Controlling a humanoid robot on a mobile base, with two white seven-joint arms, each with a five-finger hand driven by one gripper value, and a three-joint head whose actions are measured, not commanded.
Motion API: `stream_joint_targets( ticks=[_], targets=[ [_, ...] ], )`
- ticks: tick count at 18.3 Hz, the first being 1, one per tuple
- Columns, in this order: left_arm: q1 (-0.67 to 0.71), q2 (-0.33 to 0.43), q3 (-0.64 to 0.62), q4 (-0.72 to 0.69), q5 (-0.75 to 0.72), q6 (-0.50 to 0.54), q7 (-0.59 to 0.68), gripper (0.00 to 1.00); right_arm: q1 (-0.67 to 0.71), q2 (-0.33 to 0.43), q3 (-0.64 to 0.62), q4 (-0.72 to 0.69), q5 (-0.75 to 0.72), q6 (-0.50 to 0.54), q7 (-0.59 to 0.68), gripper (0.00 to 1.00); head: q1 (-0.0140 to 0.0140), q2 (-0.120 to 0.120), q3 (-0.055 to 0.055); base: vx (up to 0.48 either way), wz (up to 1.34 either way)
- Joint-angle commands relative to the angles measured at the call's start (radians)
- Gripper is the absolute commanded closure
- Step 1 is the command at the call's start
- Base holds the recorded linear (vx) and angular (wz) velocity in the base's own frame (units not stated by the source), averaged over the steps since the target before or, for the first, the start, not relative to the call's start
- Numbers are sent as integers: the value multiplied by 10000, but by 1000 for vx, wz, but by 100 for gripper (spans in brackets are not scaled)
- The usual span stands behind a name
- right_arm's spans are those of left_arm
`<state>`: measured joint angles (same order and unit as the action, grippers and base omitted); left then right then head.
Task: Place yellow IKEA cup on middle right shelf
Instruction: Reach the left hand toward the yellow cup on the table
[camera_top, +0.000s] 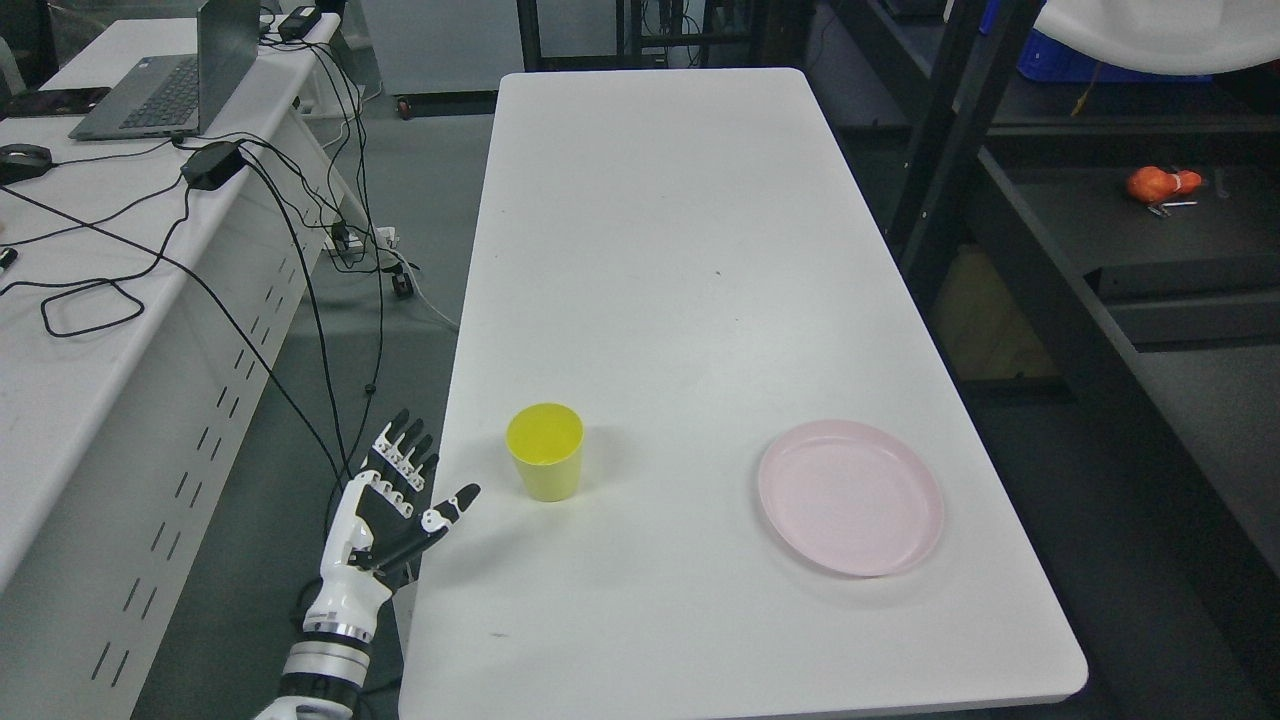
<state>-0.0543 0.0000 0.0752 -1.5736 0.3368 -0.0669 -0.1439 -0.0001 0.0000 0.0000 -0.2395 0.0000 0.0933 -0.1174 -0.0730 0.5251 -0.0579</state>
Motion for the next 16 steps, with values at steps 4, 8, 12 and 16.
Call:
stream_joint_targets(
  ticks=[4,8,12,16],
  targets=[
    [-1404,174,-337,1562,-837,56,-784,1,139,-175,169,2,-245,3,8,1,0,0,0,0,0],
    [-1451,174,-1073,1577,-974,56,-1138,1,139,-175,169,2,-245,3,8,1,0,0,0,0,0],
    [-1512,174,-1105,2022,-1679,56,-1169,1,139,-175,169,2,-245,3,8,1,0,0,0,0,0],
    [-1574,174,-1549,2099,-1926,56,-1566,1,139,-175,169,2,-245,3,8,1,0,0,0,0,0]
  ],
)
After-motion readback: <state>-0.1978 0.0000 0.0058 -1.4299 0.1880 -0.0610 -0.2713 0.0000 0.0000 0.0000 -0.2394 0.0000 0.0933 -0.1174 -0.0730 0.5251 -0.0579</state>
